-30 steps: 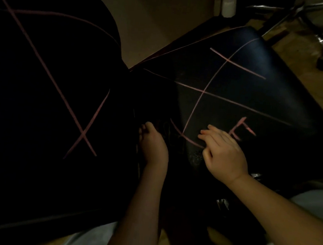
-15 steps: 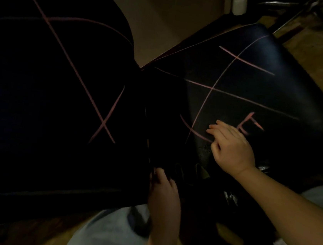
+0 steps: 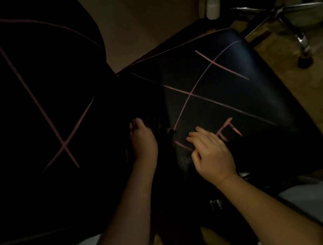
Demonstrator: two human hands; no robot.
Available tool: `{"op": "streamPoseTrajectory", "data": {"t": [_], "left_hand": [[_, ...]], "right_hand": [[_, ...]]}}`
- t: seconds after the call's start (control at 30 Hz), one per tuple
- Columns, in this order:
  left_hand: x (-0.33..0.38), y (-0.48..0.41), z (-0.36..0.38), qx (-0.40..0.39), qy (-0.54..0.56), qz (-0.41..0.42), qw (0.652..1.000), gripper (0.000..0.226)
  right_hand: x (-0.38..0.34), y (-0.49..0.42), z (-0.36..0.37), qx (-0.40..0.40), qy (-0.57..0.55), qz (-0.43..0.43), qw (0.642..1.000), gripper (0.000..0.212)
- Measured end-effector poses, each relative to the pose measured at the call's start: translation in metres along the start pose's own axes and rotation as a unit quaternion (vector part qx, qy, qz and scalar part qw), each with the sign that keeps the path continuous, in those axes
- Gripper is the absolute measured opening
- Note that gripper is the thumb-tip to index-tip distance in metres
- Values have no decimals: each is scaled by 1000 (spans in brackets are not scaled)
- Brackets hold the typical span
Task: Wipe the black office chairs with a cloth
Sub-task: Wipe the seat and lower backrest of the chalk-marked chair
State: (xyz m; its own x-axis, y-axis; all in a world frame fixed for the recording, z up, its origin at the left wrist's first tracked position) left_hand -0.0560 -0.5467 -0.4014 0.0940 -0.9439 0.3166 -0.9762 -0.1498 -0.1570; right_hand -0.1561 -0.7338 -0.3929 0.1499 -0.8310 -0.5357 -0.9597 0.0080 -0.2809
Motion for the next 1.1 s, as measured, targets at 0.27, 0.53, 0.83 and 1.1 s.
{"op": "streamPoseTrajectory", "data": {"t": [0.27,0.53,0.83,1.1], "left_hand": [[-12,-5,1,-10,-17,-6,1000,29],[-31,95,-30,-60,-81,11,995,31],[-31,181,-56,-152,-156,36,975,32],[-22,204,-66,-93,-117,49,988,42]], "right_hand": [[-2,1,3,-7,2,-13,1000,36],[-2,3,0,-27,14,4,1000,36],[10,46,-37,-113,15,78,990,38],[53,87,-91,-120,119,233,958,66]]}}
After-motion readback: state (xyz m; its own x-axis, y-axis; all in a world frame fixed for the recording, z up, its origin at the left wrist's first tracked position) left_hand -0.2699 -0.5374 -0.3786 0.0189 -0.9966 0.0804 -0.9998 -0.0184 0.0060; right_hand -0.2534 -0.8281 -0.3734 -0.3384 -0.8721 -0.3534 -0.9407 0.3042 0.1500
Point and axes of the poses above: each hand's wrist, its own y-axis away from the middle knuckle, its own z-axis out of the palm, x = y × z, the point moved 8 cm from there along -y, towards the middle knuckle, and after that the axes turned 4 degrees about z, right-handed, at the moved point
